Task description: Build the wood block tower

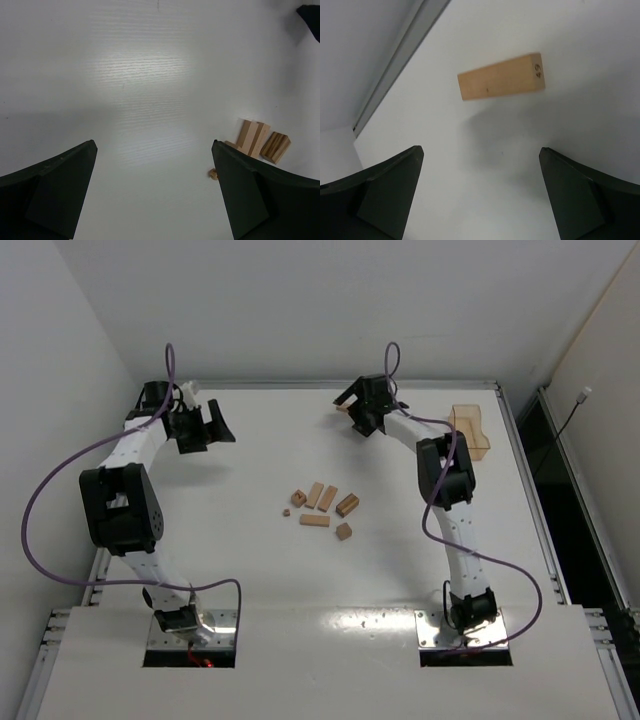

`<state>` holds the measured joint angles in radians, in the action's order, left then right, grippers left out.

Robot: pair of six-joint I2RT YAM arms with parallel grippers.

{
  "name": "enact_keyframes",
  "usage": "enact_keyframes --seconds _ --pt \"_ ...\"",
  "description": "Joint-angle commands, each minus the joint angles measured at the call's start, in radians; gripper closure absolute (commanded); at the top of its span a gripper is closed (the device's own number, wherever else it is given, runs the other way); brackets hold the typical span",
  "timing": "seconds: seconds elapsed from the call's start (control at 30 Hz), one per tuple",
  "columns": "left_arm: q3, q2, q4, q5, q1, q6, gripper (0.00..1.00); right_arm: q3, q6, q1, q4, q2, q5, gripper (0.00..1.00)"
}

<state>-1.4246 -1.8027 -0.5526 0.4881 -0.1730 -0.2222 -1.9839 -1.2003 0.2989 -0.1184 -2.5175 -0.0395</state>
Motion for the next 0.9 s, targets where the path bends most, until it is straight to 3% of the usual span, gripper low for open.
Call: enact_keyframes --seconds 0.0,0.17,0.3,0.43,0.67,0.87 --pt "-0.004 0.045 0.006 0.036 -0.014 -0.008 0.00 0.132 0.033 -0.003 -0.005 0.097 0.091 0.00" --pt "0.049 0.068 0.017 0.047 -0.014 0.014 0.00 0.099 0.077 0.006 0.169 0.119 0.190 0.00" --pt "0.058 0.077 0.026 0.058 -0.014 0.014 0.00 -0.192 0.113 0.016 0.206 -0.022 0.173 0.00" --pt "0.049 0.048 0.026 0.069 -0.023 0.014 0.00 -0.499 0.153 0.016 0.132 -0.199 0.039 0.00" --pt "0.039 0.017 0.016 0.069 -0.023 0.014 0.00 -0.420 0.024 0.016 0.086 -0.246 -0.121 0.00" --pt "0.020 -0.015 0.016 0.081 -0.033 0.004 0.00 -0.510 -0.007 0.025 0.037 -0.320 -0.209 0.00"
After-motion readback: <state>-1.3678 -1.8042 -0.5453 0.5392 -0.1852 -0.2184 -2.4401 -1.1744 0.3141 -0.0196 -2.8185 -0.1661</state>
